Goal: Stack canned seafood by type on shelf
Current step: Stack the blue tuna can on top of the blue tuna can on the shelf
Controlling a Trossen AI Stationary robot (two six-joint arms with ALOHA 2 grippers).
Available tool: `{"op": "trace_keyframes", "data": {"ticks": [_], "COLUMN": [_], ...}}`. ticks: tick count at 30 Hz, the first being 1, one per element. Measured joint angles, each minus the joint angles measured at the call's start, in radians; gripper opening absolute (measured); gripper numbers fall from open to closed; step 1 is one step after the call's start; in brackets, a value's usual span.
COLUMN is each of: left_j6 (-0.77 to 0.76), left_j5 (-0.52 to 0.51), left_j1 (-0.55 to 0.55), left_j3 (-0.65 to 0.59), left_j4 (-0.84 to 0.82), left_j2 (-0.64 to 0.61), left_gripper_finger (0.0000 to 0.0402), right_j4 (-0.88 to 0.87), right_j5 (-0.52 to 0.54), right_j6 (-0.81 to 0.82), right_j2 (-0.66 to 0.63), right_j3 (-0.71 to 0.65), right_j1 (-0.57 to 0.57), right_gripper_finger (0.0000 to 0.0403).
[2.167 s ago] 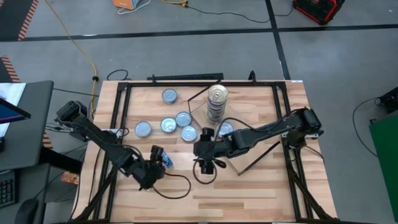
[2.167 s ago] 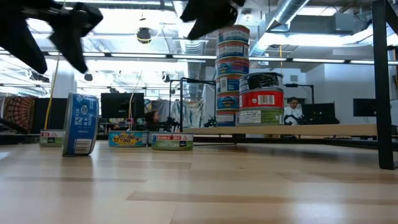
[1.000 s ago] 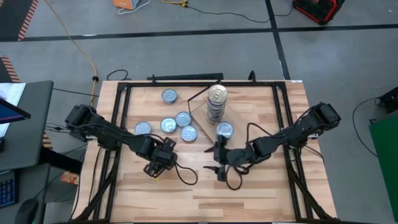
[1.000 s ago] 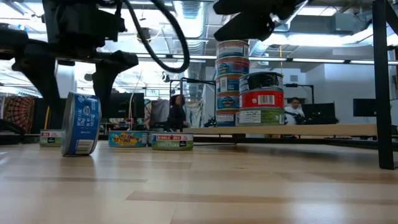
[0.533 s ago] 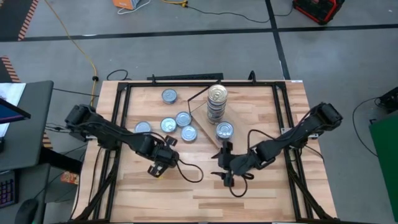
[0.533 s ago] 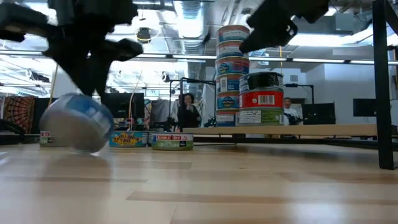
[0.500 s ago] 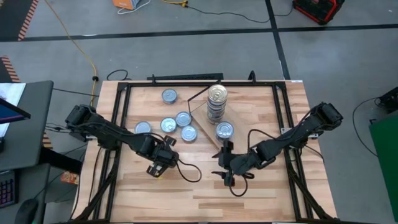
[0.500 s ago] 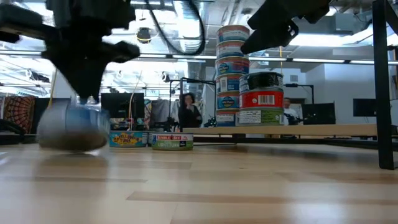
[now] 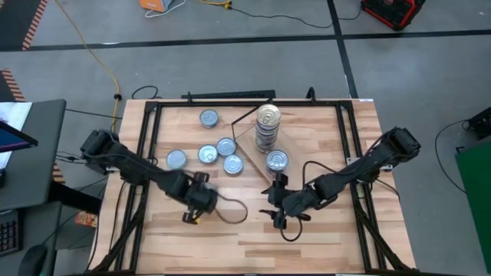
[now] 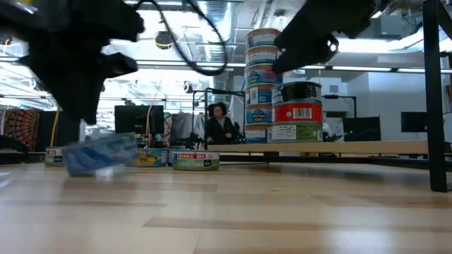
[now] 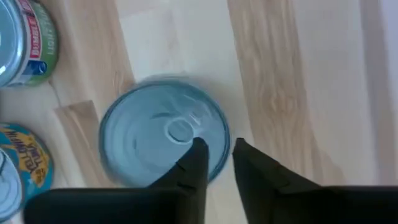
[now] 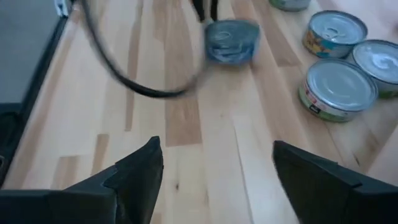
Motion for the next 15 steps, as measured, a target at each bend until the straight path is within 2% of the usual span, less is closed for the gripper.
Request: {"op": "trace_keyframes", "data": {"ticks": [3, 7, 15], "left_j6": [-0.016, -0.021, -0.018], "left_j5": [-0.080, -0.080, -0.077], "left_j1": [-0.036, -0.040, -0.040], "left_j3": [-0.070, -0.112, -0.104], "left_j4": [0.077, 0.085, 0.065], "left_j2": [0.000, 0.000, 0.000], "left_gripper_finger": [0.0101, 0.0132, 0.0129], "right_j4": [0.048, 0.060, 0.091], "right_j5": [0.001, 0.001, 0.001], "right_j6": [-0.031, -0.046, -0.056], "right_j2": [0.015, 0.011, 0.007], "right_j3": [0.001, 0.001, 0.001], "right_j1": [-0.001, -0.003, -0.009], "right_gripper_finger": [0.0327, 0.0327, 0.0327]}}
